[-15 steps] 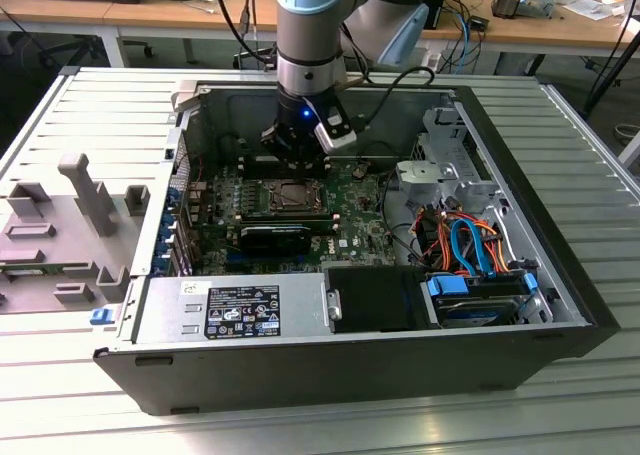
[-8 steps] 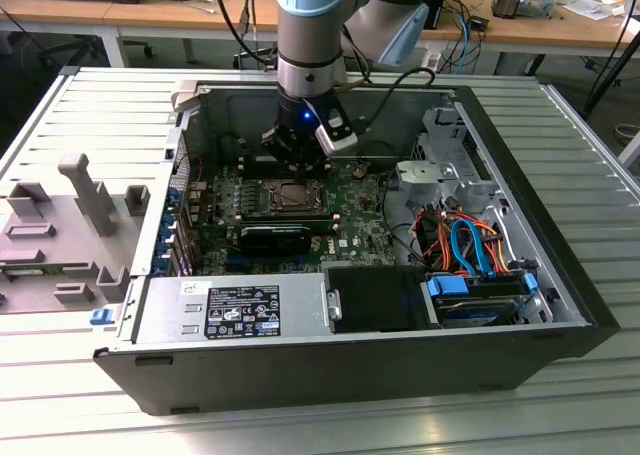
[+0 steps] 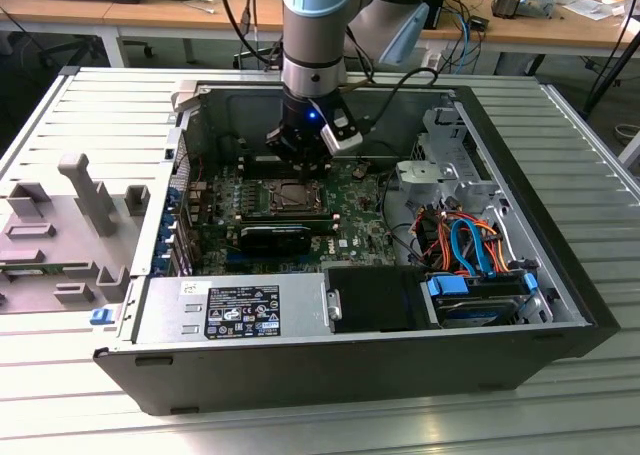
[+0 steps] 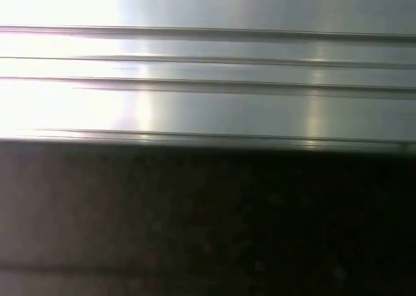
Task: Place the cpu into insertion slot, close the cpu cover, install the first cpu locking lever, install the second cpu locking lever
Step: 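Install the first cpu locking lever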
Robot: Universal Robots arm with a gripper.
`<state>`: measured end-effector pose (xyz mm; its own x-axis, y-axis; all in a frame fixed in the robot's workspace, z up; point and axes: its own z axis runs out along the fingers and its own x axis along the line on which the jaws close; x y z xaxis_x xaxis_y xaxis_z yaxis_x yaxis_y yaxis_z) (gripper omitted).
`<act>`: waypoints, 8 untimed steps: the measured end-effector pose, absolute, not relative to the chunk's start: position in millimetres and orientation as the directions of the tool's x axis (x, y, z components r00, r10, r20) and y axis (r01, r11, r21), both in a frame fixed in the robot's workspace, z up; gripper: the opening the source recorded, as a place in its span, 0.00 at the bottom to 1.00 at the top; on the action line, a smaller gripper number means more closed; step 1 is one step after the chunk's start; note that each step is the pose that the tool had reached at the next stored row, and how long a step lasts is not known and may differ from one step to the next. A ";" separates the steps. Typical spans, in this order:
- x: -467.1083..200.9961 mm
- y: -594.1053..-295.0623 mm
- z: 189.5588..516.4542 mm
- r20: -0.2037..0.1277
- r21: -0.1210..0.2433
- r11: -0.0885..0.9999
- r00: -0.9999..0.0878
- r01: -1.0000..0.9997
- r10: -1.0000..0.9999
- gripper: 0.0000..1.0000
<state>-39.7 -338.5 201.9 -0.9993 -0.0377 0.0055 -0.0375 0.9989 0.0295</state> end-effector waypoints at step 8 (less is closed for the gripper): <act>-39.7 -333.8 205.0 0.004 0.058 0.997 -0.999 -0.041 -0.041 0.11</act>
<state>-39.7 -333.8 205.0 -0.9992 -0.0409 0.0042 -0.0406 0.9975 0.0580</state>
